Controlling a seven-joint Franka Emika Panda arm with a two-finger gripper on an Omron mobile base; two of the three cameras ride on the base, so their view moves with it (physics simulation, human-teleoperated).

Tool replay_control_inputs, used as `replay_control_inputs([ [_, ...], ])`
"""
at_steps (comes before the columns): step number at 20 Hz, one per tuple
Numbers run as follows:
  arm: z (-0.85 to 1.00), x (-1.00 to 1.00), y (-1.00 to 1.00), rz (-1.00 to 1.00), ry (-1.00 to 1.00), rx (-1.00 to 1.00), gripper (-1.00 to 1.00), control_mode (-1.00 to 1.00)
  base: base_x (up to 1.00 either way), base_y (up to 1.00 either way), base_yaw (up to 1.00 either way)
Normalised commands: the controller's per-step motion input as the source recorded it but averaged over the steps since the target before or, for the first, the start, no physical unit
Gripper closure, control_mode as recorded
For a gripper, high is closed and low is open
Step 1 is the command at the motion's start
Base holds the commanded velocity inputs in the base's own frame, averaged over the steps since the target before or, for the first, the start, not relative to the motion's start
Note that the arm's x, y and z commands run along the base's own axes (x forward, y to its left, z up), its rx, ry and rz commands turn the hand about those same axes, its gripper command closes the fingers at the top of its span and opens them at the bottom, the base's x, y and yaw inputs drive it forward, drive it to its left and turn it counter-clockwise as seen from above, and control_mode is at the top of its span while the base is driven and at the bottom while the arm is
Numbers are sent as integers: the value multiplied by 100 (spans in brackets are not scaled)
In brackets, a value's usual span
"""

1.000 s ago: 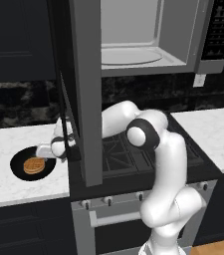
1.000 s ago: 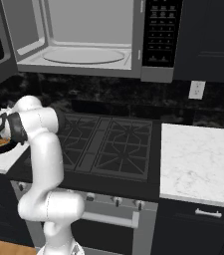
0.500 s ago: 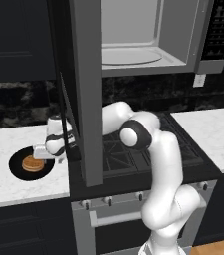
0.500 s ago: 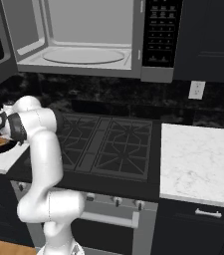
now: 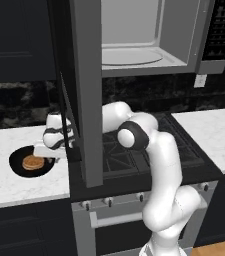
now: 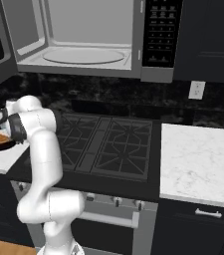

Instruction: Open the microwave, place the bowl with waffle inside the microwave, then close the microwave door and turn it on.

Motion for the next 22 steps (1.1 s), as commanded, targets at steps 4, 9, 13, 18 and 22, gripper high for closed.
replay_control_inputs([
  [4, -4, -5, -34, -18, 2, 2, 100, -100, 0, 0, 0],
  [9, 0, -48, -83, -13, -11, 18, 100, -100, 0, 0, 0],
  [13, 21, -63, -100, -2, -26, 28, 100, -100, 0, 0, 0],
  [18, 80, -57, -100, -8, -27, 16, 100, -100, 0, 0, 0],
  [22, 100, -44, -100, -19, -2, 5, 100, -100, 0, 0, 0],
])
